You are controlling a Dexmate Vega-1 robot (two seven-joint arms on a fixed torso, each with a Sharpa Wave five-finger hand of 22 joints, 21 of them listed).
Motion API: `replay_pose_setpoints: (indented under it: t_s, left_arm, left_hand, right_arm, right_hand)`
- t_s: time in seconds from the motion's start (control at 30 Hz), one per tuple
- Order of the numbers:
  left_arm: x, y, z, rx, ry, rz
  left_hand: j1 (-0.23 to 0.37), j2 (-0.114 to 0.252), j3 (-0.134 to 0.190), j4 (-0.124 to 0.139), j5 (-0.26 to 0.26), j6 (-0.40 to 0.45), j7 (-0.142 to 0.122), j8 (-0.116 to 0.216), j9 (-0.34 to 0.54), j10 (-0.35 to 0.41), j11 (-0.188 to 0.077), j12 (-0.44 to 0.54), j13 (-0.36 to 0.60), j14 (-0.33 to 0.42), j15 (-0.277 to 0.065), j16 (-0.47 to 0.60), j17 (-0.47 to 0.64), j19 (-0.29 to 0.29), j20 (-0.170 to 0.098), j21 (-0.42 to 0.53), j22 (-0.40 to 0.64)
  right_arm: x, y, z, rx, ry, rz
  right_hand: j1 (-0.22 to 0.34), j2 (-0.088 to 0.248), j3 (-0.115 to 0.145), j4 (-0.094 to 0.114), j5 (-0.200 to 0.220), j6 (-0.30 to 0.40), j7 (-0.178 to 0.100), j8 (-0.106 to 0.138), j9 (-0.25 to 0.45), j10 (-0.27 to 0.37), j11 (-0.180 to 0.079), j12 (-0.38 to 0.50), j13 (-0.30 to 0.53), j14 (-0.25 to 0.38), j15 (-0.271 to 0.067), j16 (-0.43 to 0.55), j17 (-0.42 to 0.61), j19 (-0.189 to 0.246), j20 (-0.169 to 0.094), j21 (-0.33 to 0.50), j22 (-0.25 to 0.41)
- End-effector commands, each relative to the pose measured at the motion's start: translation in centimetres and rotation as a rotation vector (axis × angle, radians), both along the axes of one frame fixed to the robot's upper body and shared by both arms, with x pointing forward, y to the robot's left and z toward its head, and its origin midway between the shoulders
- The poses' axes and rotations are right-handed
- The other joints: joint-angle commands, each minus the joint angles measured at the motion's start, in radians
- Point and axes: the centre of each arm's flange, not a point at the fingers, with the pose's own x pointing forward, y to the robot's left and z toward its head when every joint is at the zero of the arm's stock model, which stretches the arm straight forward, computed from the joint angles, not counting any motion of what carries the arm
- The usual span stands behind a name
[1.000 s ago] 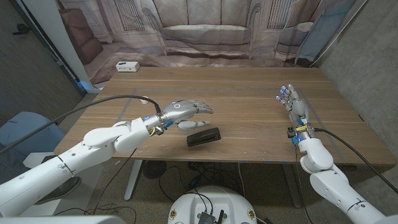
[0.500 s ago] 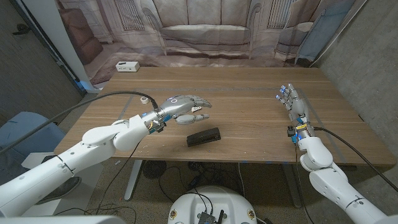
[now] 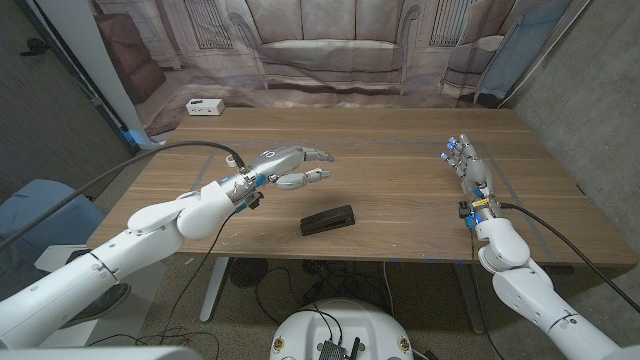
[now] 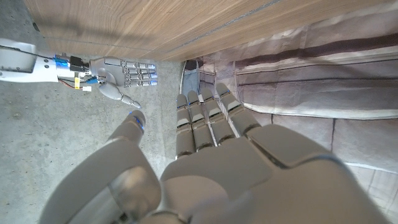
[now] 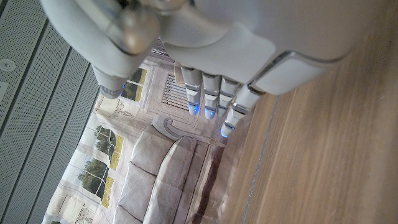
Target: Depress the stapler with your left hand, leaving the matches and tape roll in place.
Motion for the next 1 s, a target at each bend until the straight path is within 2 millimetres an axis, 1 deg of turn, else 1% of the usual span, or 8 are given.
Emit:
replay_pose_setpoints:
  t_s: [0.03,0.37,0.43,0.53,0.63,0.8,0.93,1.0]
  left_arm:
    - [0.8,1.2,0.7,-0.106,0.068,0.004]
    - [1.2,2.1,1.5,-0.176,0.075,0.02]
    - [1.4,2.2,1.6,-0.186,0.082,0.022]
    - [1.8,2.4,1.7,-0.207,0.103,0.016]
    - [2.4,2.7,1.9,-0.227,0.142,0.006]
    - [3.4,3.4,2.0,-0.287,0.21,-0.029]
    - [3.3,3.7,2.4,-0.3,0.198,-0.017]
    - [3.2,4.0,2.6,-0.311,0.183,-0.008]
  left_hand:
    - [-0.009,-0.006,0.009,-0.001,-0.002,0.007,0.009,0.008,0.002,0.008,0.014,0.011,0.002,0.008,0.009,0.008,0.001,0.008,0.007,0.009,0.003]
    - [-0.014,-0.007,0.01,0.0,-0.002,0.013,0.014,0.01,0.002,0.014,0.017,0.013,0.002,0.012,0.011,0.009,0.001,0.01,0.01,0.009,0.003]
    - [-0.016,-0.007,0.01,0.001,-0.002,0.014,0.014,0.01,0.002,0.017,0.012,0.014,0.002,0.015,0.01,0.01,0.002,0.012,0.011,0.01,0.003]
    - [-0.017,-0.007,0.011,0.001,-0.002,0.016,0.015,0.011,0.002,0.019,0.017,0.015,0.002,0.016,0.01,0.01,0.002,0.012,0.011,0.01,0.003]
    - [-0.019,-0.007,0.011,0.001,-0.002,0.016,0.016,0.011,0.002,0.019,0.014,0.015,0.002,0.016,0.012,0.01,0.002,0.012,0.013,0.01,0.003]
    - [-0.021,-0.008,0.011,0.002,-0.002,0.016,0.018,0.011,0.002,0.017,0.016,0.014,0.002,0.017,0.013,0.01,0.002,0.011,0.014,0.009,0.003]
    - [-0.023,-0.008,0.012,0.002,-0.001,0.017,0.019,0.011,0.002,0.016,0.017,0.013,0.002,0.016,0.014,0.009,0.002,0.009,0.016,0.008,0.003]
    - [-0.024,-0.009,0.012,0.002,-0.001,0.015,0.02,0.01,0.002,0.015,0.013,0.013,0.002,0.015,0.016,0.009,0.002,0.008,0.017,0.008,0.003]
  right_arm:
    - [0.8,-0.2,0.1,0.012,-0.007,0.006]
    - [0.9,-0.1,0.7,-0.005,-0.016,0.001]
    - [1.0,-0.1,0.8,-0.001,-0.011,0.0]
    - [1.2,-0.1,0.9,-0.01,-0.007,-0.002]
    - [1.5,0.0,1.1,-0.004,-0.004,0.001]
    - [2.0,0.1,1.4,-0.008,-0.001,0.005]
    - [2.4,0.2,1.7,-0.012,-0.003,0.011]
    - [2.5,0.2,1.8,-0.014,-0.005,0.013]
  right_hand:
    - [-0.002,0.001,-0.001,-0.002,0.003,0.009,-0.001,-0.001,0.003,0.005,-0.002,-0.003,0.006,0.006,-0.003,0.001,0.003,0.008,-0.002,-0.002,0.004]
    - [-0.004,-0.002,-0.003,-0.002,0.003,0.009,-0.001,-0.002,0.003,0.005,-0.001,-0.003,0.006,0.005,-0.003,0.001,0.003,0.007,0.0,-0.002,0.004]
    - [-0.004,-0.002,-0.004,-0.002,0.003,0.009,-0.001,-0.002,0.003,0.005,-0.001,-0.003,0.006,0.006,-0.003,0.001,0.003,0.007,0.0,-0.002,0.004]
    - [-0.004,-0.001,-0.004,-0.002,0.003,0.009,-0.001,-0.002,0.003,0.005,0.0,-0.003,0.006,0.006,-0.003,0.001,0.003,0.007,-0.001,-0.002,0.004]
    - [-0.004,-0.001,-0.004,-0.002,0.003,0.01,-0.001,-0.002,0.003,0.004,-0.001,-0.003,0.006,0.006,-0.003,0.001,0.003,0.007,-0.001,-0.002,0.004]
    - [-0.004,0.0,-0.004,-0.003,0.003,0.01,-0.001,-0.002,0.003,0.005,-0.002,-0.003,0.006,0.006,-0.003,0.001,0.003,0.007,-0.001,-0.002,0.004]
    - [-0.004,0.0,-0.004,-0.002,0.003,0.01,-0.001,-0.002,0.003,0.005,-0.001,-0.003,0.006,0.006,-0.002,0.0,0.003,0.007,-0.001,-0.003,0.004]
    - [-0.004,0.0,-0.004,-0.003,0.003,0.01,-0.001,-0.002,0.003,0.005,-0.002,-0.003,0.006,0.006,-0.002,0.0,0.003,0.007,-0.001,-0.002,0.004]
